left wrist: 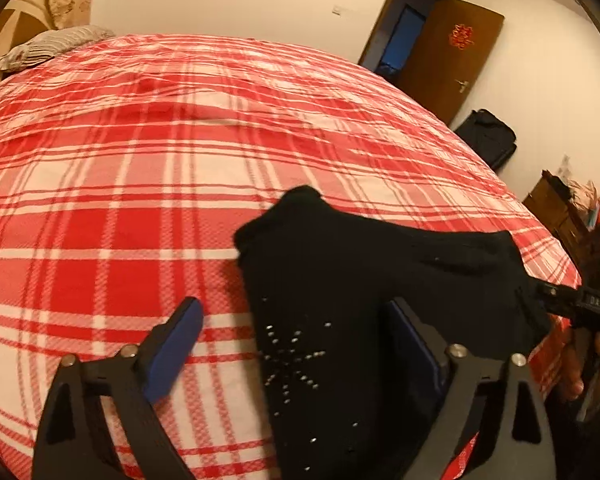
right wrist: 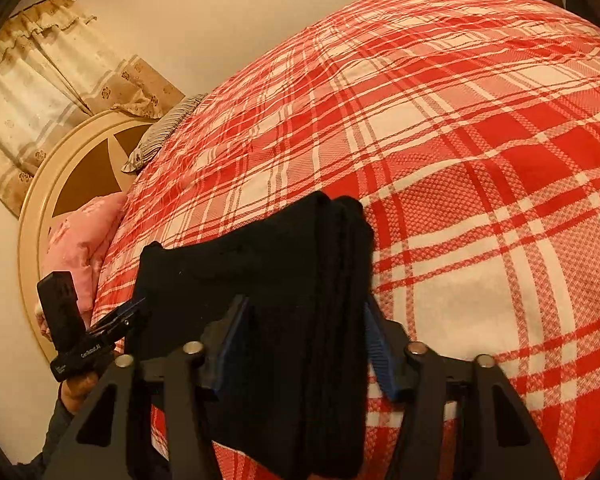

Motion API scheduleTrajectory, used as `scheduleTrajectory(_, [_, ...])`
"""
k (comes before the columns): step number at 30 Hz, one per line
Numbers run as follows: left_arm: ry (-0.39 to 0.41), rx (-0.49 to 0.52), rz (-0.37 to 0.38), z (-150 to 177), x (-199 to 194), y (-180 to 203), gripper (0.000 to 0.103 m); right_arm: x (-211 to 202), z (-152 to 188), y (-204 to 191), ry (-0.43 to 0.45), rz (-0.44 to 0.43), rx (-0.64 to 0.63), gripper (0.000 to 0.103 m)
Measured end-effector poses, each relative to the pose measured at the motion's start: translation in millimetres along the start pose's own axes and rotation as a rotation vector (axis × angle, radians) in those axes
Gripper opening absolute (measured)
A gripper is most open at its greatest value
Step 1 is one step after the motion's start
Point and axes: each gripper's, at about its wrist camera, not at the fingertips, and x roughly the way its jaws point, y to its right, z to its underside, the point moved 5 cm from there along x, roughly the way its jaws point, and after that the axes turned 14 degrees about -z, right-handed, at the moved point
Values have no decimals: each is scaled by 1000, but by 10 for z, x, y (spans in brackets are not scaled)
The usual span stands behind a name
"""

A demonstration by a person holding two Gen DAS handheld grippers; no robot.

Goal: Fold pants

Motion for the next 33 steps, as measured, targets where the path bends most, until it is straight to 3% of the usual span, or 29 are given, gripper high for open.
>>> scheduleTrajectory(1, [0,8,1,-3,12,13,94,-11,1,-14,0,-20,-2,35])
scheduleTrajectory(2, [0,19,5,-3,25,33,94,-14,-3,-22,-2,-45,5,33])
scheduleTrajectory(5, [1,38,8,-6,41,86,92,-38,17,-13,5,-92,22,31])
scheduleTrajectory(7, [-2,45,33,-9,29,104,76,-11,17,0,-3,-87,28,31])
scheduleTrajectory(9, [-7,48,63,-6,18,126,67,-5,9,-19,-3,-78,22,29])
scheduleTrajectory(14, [-10,31,93,-17,34,100,60,-114,17,-331,25,-81,-88,27])
scheduleTrajectory(16, [-9,40,110,-23,-3,113,38,-156,10,-511,26,-80,-145,26])
scheduleTrajectory(21, [18,39,85,-27,-143,98,19,-146,-101,-918,8,-86,-254,26])
scheduleTrajectory(28, [40,-27,71,-40,-360,-133,15,231,-350,-1287,-51,-125,-343,26])
scheduleTrajectory(33, [82,-80,39,-73,-600,-472,14,804,-535,-1601,-118,-237,-383,26])
